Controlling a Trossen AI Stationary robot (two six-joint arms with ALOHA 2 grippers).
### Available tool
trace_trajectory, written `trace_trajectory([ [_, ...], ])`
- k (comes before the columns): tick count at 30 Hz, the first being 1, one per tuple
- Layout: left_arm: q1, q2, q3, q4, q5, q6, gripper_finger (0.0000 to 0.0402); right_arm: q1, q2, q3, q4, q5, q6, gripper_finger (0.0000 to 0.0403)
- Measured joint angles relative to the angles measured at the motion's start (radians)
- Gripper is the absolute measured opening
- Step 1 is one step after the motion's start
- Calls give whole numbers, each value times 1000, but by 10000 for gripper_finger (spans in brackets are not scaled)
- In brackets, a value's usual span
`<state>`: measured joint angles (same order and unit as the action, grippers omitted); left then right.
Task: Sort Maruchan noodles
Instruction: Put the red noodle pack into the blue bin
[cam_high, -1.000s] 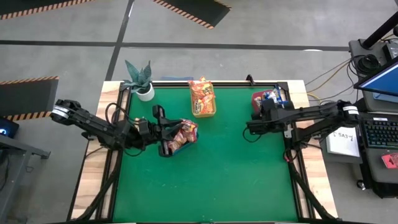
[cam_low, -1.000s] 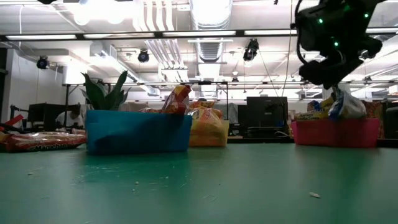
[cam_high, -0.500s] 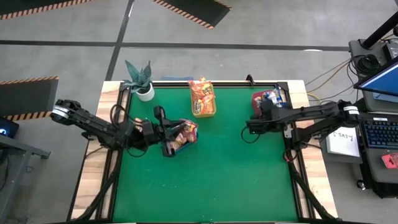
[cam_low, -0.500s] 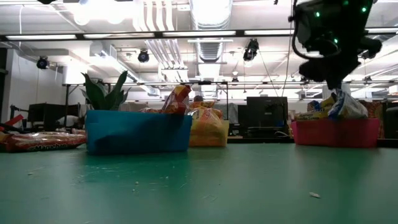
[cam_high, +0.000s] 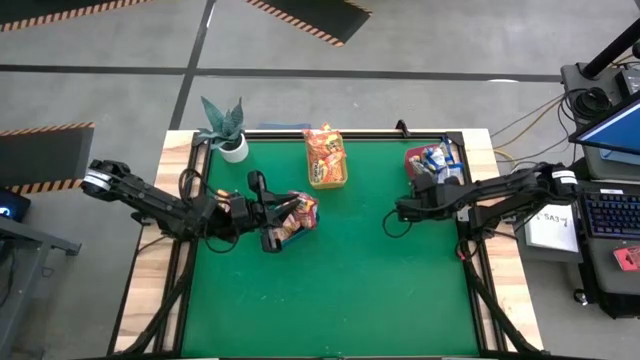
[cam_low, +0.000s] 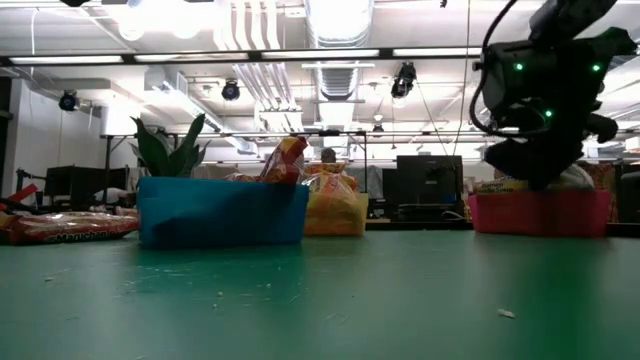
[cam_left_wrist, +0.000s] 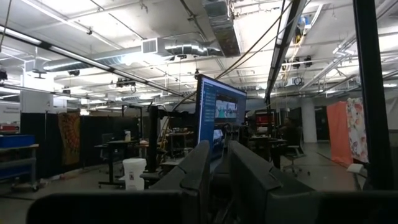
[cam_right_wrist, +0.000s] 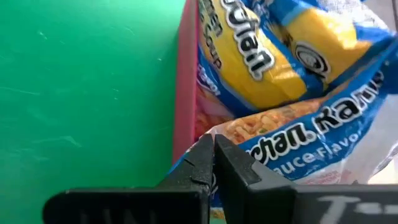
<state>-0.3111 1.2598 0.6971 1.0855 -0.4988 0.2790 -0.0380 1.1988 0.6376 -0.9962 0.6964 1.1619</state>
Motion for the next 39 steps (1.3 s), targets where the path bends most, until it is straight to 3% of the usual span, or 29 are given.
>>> trace_trajectory([
  [15,0,0,0,-12,1,0,41,0,-3,-78,163,11,-32,8],
  [25,0,0,0,-17,2,0,41,0,-20,41,-63,32,-17,9],
  [33,0,0,0,-29,2,0,41,-7,-36,159,-243,102,-12,9],
  [39,0,0,0,-32,2,0,41,-60,-47,167,-256,206,-25,9],
])
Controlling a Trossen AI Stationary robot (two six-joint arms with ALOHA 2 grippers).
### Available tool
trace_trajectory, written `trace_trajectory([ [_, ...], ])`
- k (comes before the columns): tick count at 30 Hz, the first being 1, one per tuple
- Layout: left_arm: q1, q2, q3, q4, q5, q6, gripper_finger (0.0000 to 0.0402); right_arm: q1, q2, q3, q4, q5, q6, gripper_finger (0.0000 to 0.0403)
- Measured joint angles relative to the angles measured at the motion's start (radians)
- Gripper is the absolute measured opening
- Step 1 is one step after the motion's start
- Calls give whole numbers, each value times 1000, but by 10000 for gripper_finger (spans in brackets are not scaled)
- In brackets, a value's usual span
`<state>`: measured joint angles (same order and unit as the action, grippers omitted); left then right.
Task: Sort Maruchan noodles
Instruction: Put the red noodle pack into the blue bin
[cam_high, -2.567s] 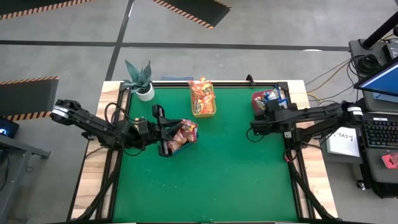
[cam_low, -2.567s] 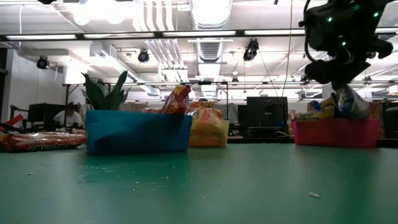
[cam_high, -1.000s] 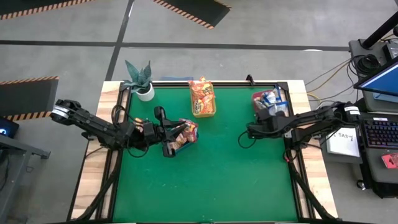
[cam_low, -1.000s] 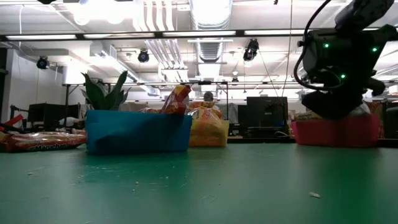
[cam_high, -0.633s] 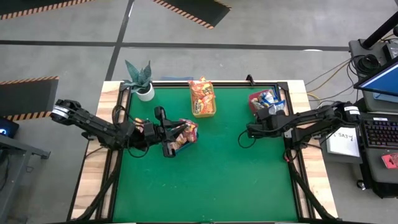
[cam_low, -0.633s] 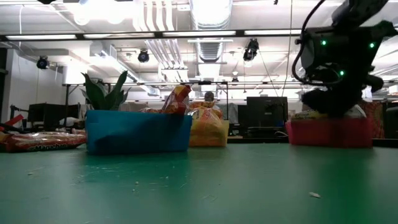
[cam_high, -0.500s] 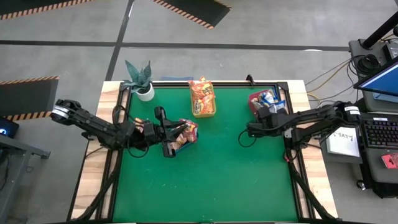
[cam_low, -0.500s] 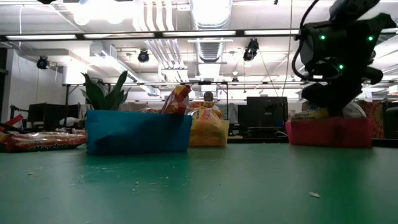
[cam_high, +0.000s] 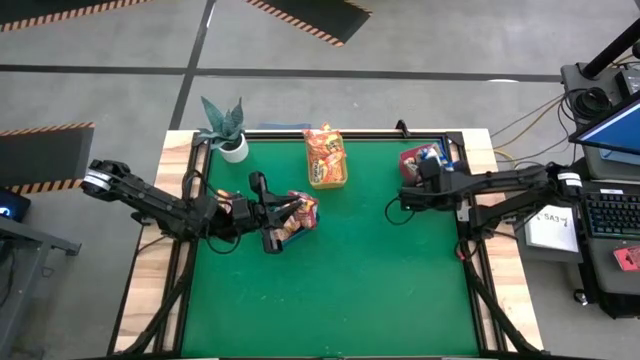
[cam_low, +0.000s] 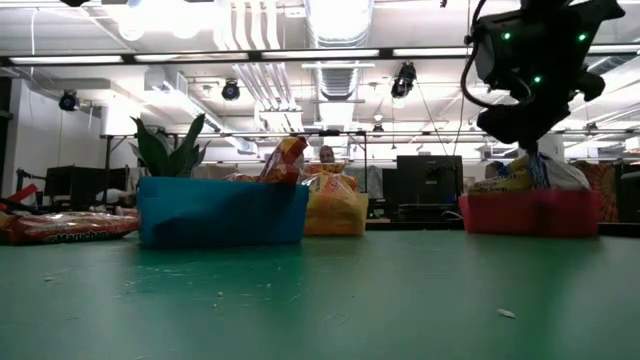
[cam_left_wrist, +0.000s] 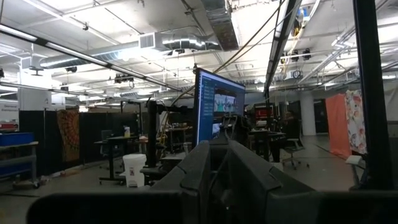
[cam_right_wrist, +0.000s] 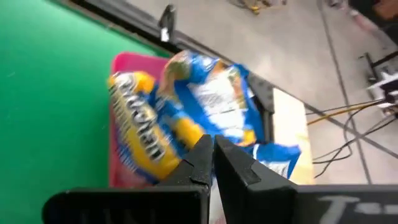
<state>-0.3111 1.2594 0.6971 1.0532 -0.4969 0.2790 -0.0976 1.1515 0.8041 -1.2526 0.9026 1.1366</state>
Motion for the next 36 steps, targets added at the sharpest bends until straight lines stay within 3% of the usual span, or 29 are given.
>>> trace_trajectory([
  [7,0,0,0,-8,0,0,41,-41,3,-53,47,-13,16,9],
  [15,0,-1,0,-15,0,0,41,-40,10,-205,329,-140,-43,9],
  [23,0,-1,0,-53,-13,0,41,-40,-13,-161,279,-152,-71,9],
  [25,-1,-1,0,-105,-93,-5,41,-40,-17,-131,255,-151,-85,9],
  [27,-4,-1,0,-186,-241,-27,41,-39,-21,-100,240,-151,-99,9],
  [33,-38,-2,15,-600,-867,-70,41,-13,-36,-32,224,-143,-139,9],
  [35,-43,-2,32,-731,-980,-84,40,1,-39,-13,225,-137,-144,9],
  [36,-43,-3,40,-771,-984,-87,40,9,-39,-4,222,-129,-146,9],
])
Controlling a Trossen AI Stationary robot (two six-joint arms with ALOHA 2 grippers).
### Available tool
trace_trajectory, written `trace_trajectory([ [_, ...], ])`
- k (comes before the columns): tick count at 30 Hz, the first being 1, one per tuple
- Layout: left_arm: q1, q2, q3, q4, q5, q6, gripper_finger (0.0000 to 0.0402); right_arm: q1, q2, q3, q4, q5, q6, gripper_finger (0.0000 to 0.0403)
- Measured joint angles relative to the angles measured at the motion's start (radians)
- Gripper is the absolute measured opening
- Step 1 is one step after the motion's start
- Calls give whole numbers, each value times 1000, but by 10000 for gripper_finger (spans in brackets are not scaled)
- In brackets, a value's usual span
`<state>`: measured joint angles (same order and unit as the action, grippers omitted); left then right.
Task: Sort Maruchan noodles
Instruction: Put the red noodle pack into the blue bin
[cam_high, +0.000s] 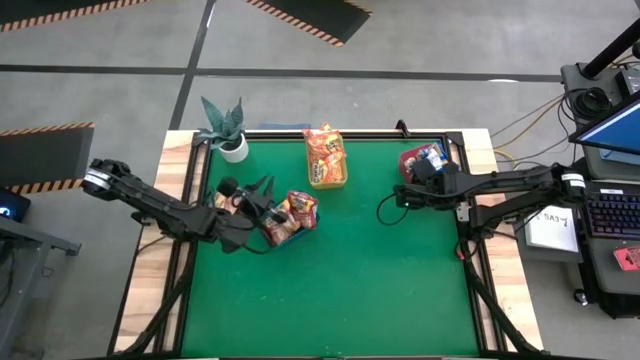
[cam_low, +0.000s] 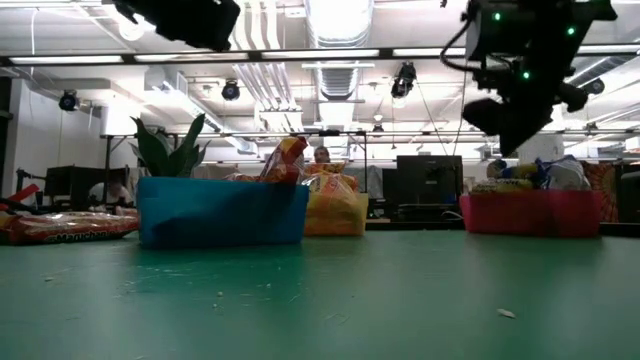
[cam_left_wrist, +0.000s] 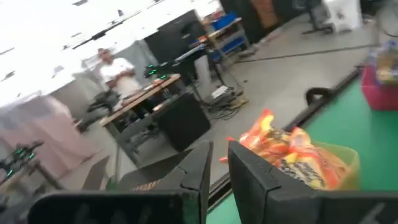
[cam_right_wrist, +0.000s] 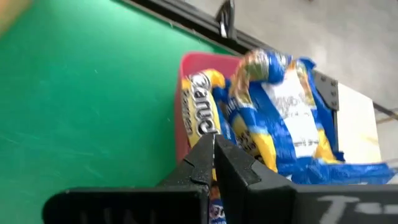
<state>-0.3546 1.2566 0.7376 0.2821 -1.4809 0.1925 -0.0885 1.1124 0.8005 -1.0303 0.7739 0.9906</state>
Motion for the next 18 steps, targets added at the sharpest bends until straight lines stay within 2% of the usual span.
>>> trace_trajectory([
  [2,5,0,17,-52,79,5,40,16,-2,21,-1,19,-7,9],
  [5,35,-4,68,-197,366,-7,40,39,-2,55,-2,49,-21,9],
  [8,87,-15,188,-549,670,-162,40,61,-2,96,-5,81,-48,9],
  [10,136,-12,282,-826,805,-318,40,77,-2,121,-4,102,-68,9],
  [12,186,2,349,-1079,863,-482,40,93,-2,145,-4,132,-86,9],
  [14,227,15,379,-1289,864,-647,40,110,-2,164,-4,167,-94,9],
  [18,313,28,354,-1540,892,-898,40,139,-2,192,-3,245,-116,9],
])
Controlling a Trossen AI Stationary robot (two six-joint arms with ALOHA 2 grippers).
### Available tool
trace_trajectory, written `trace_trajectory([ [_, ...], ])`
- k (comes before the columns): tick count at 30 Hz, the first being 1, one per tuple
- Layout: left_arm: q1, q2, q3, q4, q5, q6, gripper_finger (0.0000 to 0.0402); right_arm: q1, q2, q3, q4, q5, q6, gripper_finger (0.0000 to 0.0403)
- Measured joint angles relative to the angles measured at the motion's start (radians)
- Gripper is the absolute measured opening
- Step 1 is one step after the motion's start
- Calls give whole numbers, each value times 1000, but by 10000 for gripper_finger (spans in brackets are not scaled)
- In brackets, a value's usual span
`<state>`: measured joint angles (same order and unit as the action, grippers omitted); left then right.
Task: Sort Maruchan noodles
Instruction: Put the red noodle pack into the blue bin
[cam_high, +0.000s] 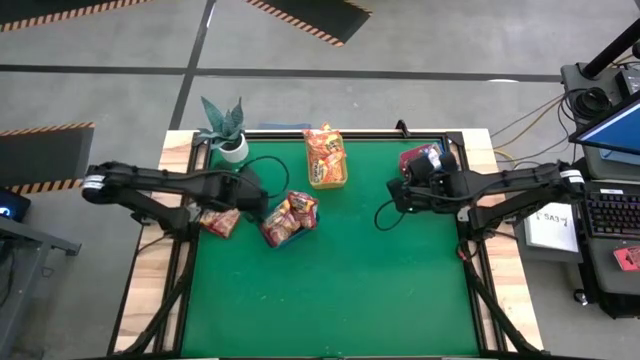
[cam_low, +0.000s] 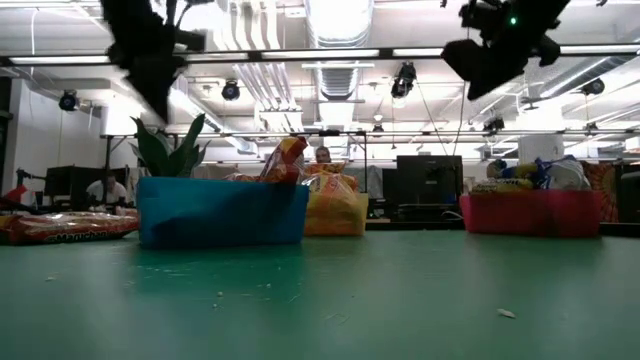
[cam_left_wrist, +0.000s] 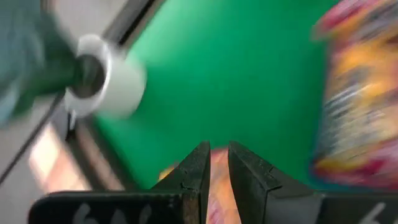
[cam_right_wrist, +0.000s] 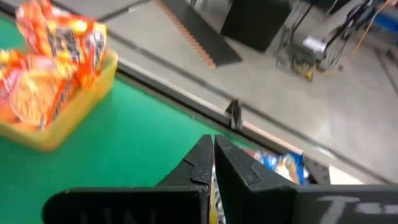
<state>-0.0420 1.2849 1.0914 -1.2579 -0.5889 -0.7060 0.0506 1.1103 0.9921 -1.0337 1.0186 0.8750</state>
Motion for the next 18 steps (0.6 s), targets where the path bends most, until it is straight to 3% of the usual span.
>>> trace_trajectory([
  [3,37,5,-71,-37,65,-71,40,11,0,22,1,54,-13,9],
  [10,70,4,-250,111,277,-69,40,11,0,78,4,67,-64,9],
  [14,70,4,-320,175,356,-111,45,11,0,76,3,83,-76,9],
  [18,70,4,-371,201,372,-166,73,11,0,73,-1,83,-77,9],
])
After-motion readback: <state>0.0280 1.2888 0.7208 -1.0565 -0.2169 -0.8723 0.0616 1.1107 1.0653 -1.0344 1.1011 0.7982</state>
